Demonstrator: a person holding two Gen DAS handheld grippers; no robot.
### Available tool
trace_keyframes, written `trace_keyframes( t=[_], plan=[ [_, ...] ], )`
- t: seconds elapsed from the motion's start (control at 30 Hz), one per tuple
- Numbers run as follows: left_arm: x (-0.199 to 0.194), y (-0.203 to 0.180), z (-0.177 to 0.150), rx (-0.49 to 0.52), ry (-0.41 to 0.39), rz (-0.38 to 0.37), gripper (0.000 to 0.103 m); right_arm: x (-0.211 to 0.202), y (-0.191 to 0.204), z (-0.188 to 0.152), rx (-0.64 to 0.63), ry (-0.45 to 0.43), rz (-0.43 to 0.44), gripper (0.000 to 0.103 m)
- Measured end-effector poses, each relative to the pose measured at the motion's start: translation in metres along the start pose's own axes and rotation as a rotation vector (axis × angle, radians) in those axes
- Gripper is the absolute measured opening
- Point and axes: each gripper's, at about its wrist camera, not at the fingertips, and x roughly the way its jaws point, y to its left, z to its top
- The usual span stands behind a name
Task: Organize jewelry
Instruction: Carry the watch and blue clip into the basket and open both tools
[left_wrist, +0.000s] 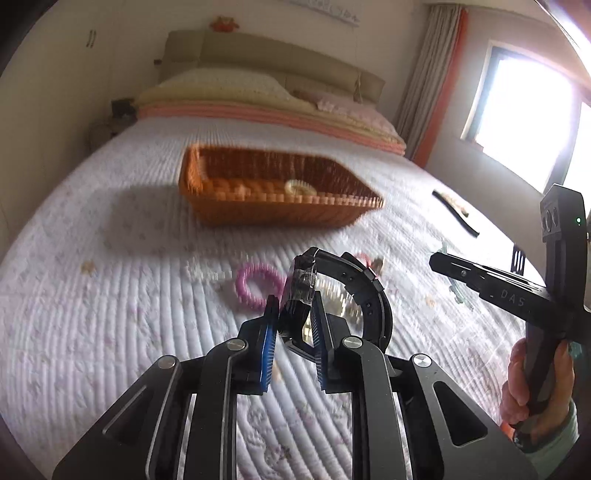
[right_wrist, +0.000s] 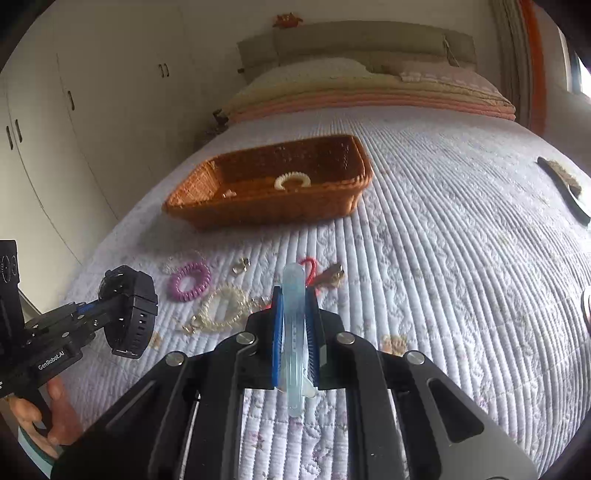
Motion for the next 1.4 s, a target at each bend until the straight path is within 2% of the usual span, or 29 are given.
trace_keyframes(
  t=[0.13, 0.27, 0.4, 0.53, 0.77, 0.93, 1.27, 1.3, 1.33, 1.4],
  plan=[
    [-0.007, 0.001, 0.043, 0.005, -0.067, -0.017, 0.016, -0.005, 0.006, 0.047, -0.032, -0.071, 0.035, 0.01],
    [0.012, 0.006, 0.085, 0.015, -0.098, 0.014, 0.016, 0.013, 0.012, 0.095, -0.064, -0.109, 0.053, 0.01],
    [0.043, 0.013, 0.115, 0.013, -0.088, 0.025, 0.016, 0.052, 0.011, 0.129, -0.057, -0.078, 0.076, 0.01],
    [0.085, 0.021, 0.136, 0.018, -0.051, 0.043, 0.016, 0.102, 0.001, 0.151, -0.021, -0.002, 0.094, 0.01],
    [0.144, 0.037, 0.14, 0.009, 0.023, 0.069, 0.016, 0.184, -0.022, 0.159, 0.031, 0.133, 0.049, 0.01],
    [0.169, 0.042, 0.135, 0.003, 0.08, 0.081, 0.016, 0.214, -0.03, 0.145, 0.036, 0.207, -0.008, 0.01],
    [0.184, 0.04, 0.123, 0.022, 0.128, 0.092, 0.017, 0.24, -0.027, 0.136, 0.034, 0.253, -0.038, 0.01],
    [0.183, 0.039, 0.123, 0.022, 0.128, 0.089, 0.02, 0.24, -0.028, 0.136, 0.042, 0.255, -0.039, 0.01],
    [0.18, 0.039, 0.124, 0.02, 0.123, 0.079, 0.028, 0.24, -0.03, 0.137, 0.051, 0.258, -0.034, 0.011],
    [0.171, 0.037, 0.126, 0.018, 0.101, 0.073, 0.03, 0.232, -0.032, 0.135, 0.076, 0.249, -0.01, 0.015]
  ],
)
